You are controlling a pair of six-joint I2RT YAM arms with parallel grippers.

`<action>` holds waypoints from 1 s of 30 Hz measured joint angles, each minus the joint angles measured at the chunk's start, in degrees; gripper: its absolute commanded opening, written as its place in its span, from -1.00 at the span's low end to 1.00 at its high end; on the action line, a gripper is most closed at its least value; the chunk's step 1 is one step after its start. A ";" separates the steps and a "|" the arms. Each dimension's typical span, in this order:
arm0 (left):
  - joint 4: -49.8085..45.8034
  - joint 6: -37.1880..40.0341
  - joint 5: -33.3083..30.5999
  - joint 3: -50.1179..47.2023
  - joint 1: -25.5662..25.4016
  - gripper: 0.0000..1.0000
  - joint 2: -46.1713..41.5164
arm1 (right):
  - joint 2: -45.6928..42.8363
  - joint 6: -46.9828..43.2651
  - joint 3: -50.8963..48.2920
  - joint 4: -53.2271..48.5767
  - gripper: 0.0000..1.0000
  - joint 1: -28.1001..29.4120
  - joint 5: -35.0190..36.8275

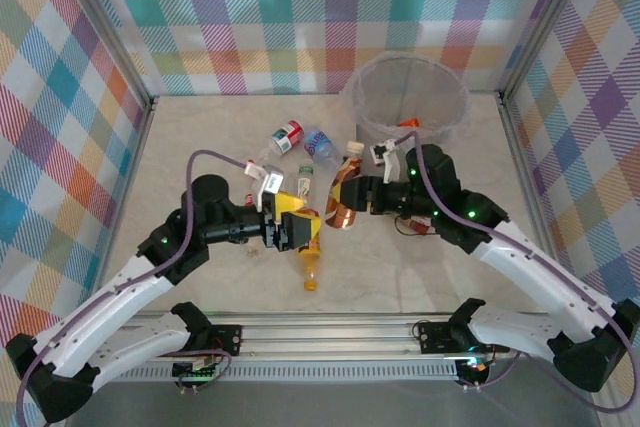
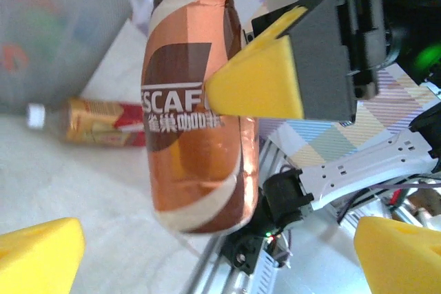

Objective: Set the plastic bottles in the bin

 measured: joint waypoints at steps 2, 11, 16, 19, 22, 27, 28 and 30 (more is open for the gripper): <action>-0.31 3.28 -0.66 1.64 0.00 1.00 -0.46 | -0.15 -3.30 3.80 -4.42 0.08 -0.04 4.26; -3.76 18.91 -4.04 9.97 0.00 1.00 3.52 | 6.60 -16.46 26.45 -20.70 0.08 -3.96 19.61; -2.93 23.89 -4.85 10.80 0.00 1.00 5.42 | 13.31 -21.29 38.12 -26.38 0.08 -8.44 21.27; -0.96 25.64 -5.79 10.78 0.00 1.00 6.88 | 19.41 -23.93 46.47 -29.11 0.08 -11.89 21.24; 2.60 26.71 -7.41 10.12 0.00 1.00 7.52 | 24.79 -26.10 52.54 -32.30 0.08 -14.34 21.24; 7.98 27.39 -10.01 7.67 0.00 1.00 7.67 | 32.65 -29.09 61.29 -36.61 0.08 -16.06 21.55; 8.37 27.54 -10.27 7.41 0.00 1.00 7.76 | 33.79 -29.59 62.49 -37.00 0.08 -16.22 21.73; 9.57 27.52 -10.82 6.58 0.00 1.00 7.89 | 36.94 -30.38 66.55 -39.43 0.08 -16.94 22.03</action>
